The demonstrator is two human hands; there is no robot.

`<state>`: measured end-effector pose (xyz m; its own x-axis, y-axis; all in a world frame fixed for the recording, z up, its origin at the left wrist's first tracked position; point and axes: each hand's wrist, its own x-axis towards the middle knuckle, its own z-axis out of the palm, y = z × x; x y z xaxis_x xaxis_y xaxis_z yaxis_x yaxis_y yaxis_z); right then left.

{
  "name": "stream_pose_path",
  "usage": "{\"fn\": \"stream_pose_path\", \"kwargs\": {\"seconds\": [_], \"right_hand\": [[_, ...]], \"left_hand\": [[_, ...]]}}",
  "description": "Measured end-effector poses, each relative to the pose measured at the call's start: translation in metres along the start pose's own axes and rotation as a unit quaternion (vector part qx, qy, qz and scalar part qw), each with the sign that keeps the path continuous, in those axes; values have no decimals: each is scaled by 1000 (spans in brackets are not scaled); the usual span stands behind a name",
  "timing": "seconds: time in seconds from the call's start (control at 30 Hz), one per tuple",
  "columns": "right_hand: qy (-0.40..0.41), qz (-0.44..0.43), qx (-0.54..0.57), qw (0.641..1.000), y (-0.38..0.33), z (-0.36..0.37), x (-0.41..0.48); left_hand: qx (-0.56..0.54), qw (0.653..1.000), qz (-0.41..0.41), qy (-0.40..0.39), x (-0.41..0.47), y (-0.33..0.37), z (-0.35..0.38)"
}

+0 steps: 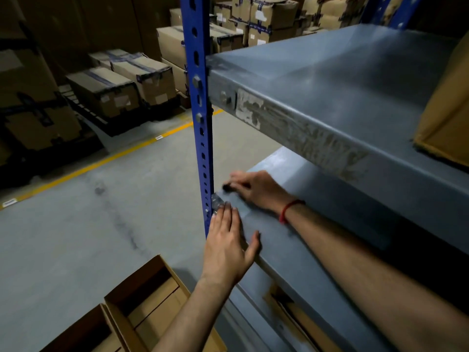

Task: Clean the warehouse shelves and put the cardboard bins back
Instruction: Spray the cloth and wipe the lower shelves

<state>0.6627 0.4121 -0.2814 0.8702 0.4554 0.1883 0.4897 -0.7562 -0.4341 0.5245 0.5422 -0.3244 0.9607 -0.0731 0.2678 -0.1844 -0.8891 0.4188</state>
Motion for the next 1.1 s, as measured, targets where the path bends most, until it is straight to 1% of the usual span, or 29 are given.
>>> {"fn": "stream_pose_path", "kwargs": {"seconds": [0.07, 0.1, 0.13, 0.17, 0.2, 0.27, 0.33, 0.37, 0.4, 0.43, 0.47, 0.5, 0.53, 0.57, 0.6, 0.63, 0.67, 0.7, 0.73, 0.77, 0.8, 0.83, 0.87, 0.93, 0.97, 1.0, 1.03, 1.07, 1.1], "right_hand": [[98, 92, 12, 991, 21, -2, 15], [123, 117, 10, 985, 22, -1, 18], [130, 102, 6, 986, 16, 4, 17], [112, 58, 9, 992, 3, 9, 12], [74, 6, 25, 997, -11, 15, 3], [-3, -88, 64, 994, -24, 22, -18], [-47, -149, 65, 986, -9, 11, -23], [-57, -160, 38, 985, 6, 2, -18], [-45, -144, 5, 989, 27, -9, -10], [-11, -99, -22, 995, 50, -22, 0], [34, -28, -50, 998, 72, -33, 10], [79, 58, -73, 993, 88, -42, 16], [117, 125, -93, 981, 97, -43, 21], [129, 145, -98, 976, 96, -35, 22], [127, 120, -81, 981, 84, -26, 21], [109, 62, -56, 991, 67, -15, 17], [79, -17, -36, 996, 51, -6, 8], [42, -96, -18, 994, 40, 0, -4], [16, -157, 2, 988, 38, 1, -14], [-16, -185, 23, 982, 45, -9, -18], [-47, -187, 24, 981, 56, -23, -16], [-67, -165, -6, 984, 73, -39, -10], [-62, -124, -51, 989, 95, -53, -2], [-2, 18, -133, 991, 142, -78, 10], [37, 110, -165, 979, 159, -83, 14], [77, 183, -186, 962, 168, -81, 18], [107, 213, -189, 953, 166, -72, 23], [128, 201, -169, 956, 155, -61, 26], [128, 158, -138, 969, 137, -48, 26]], "left_hand": [[-1, 1000, -2, -20, 0, -2, -2], [2, 1000, 0, -24, 0, -3, -4], [10, 1000, 4, -22, 0, -2, -6], [29, 999, 10, -19, 1, 0, -10], [55, 998, 14, -23, 5, 3, -16], [102, 993, 0, -63, 19, 10, -31], [126, 988, -17, -88, 31, 17, -43], [139, 985, -21, -99, 37, 19, -45], [151, 983, -20, -100, 42, 22, -47], [158, 983, -16, -89, 47, 25, -47], [158, 985, -7, -67, 52, 26, -45], [143, 989, 6, -42, 58, 25, -39], [116, 993, 19, -24, 64, 22, -32], [91, 995, 35, -25, 70, 17, -23], [69, 996, 49, -40, 76, 12, -15], [41, 996, 52, -61, 80, 6, -7], [11, 996, 44, -76, 81, 2, -2], [-11, 996, 34, -80, 82, -3, 2], [-19, 997, 32, -72, 82, -7, 4], [-4, 997, 41, -66, 81, -10, 8], [23, 996, 58, -66, 80, -12, 10], [42, 994, 76, -71, 79, -13, 13], [49, 991, 89, -84, 80, -13, 14], [53, 987, 102, -115, 84, -12, 13], [60, 984, 104, -128, 85, -12, 13], [69, 983, 103, -138, 86, -12, 11], [74, 981, 101, -149, 88, -11, 9], [75, 980, 92, -157, 91, -8, 4], [68, 981, 80, -161, 97, -4, 1]]}}
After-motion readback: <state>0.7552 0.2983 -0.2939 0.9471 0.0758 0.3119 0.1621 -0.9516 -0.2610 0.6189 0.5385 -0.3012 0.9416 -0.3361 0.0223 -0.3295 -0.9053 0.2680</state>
